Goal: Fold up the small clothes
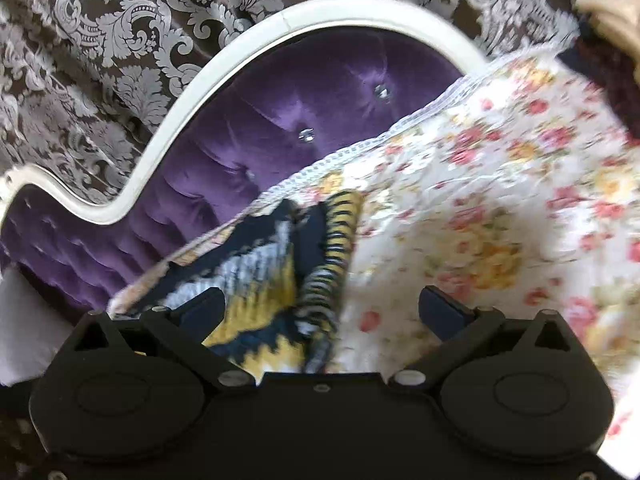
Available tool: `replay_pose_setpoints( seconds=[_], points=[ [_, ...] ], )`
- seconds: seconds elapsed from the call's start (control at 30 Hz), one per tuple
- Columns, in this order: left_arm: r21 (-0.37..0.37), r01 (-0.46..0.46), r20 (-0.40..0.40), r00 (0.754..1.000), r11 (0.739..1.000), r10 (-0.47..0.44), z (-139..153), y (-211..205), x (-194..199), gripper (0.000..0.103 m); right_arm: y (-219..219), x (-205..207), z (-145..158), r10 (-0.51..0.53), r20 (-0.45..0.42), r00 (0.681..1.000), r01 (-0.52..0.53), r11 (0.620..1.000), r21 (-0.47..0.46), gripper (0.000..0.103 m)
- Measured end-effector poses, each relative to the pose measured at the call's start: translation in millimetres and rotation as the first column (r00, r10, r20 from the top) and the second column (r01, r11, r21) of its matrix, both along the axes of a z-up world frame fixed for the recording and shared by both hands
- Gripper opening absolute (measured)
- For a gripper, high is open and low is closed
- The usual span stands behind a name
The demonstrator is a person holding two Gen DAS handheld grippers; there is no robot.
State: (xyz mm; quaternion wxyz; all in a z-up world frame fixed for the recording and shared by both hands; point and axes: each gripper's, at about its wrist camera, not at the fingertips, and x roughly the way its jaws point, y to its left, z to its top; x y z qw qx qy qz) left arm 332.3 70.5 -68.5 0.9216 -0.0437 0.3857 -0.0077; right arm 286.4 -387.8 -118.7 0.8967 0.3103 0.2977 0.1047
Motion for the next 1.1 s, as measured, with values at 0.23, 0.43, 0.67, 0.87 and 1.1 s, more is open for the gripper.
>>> replay_pose_setpoints(
  seconds=[0.23,0.43,0.67,0.87,1.1],
  points=[
    [-0.008,-0.002,0.003,1.0,1.0,0.002,0.9,0.7,1.7,0.054,24.7,38.2,-1.9,0.147,0.007,0.989,-0.147,0.987,0.062,0.103],
    [-0.028,-0.028,0.008,1.0,0.999,0.028,4.0,8.9,1.8,0.054,36.4,54.1,-3.6,0.141,-0.09,0.986,-0.137,0.989,0.049,0.034],
    [-0.058,-0.061,0.025,0.998,0.996,0.063,11.3,24.0,-2.7,0.054,70.7,49.3,50.0,0.148,-0.079,0.986,-0.156,0.981,-0.117,0.033],
    [-0.085,-0.083,0.029,0.996,0.993,0.085,16.4,40.9,-7.6,0.054,125.1,62.6,99.0,0.228,-0.05,0.972,-0.233,0.96,-0.155,0.032],
    [-0.128,-0.122,0.028,0.992,0.984,0.127,20.5,65.6,-13.8,0.054,206.1,81.9,111.2,0.309,-0.036,0.95,-0.311,0.947,-0.078,0.031]
  ],
)
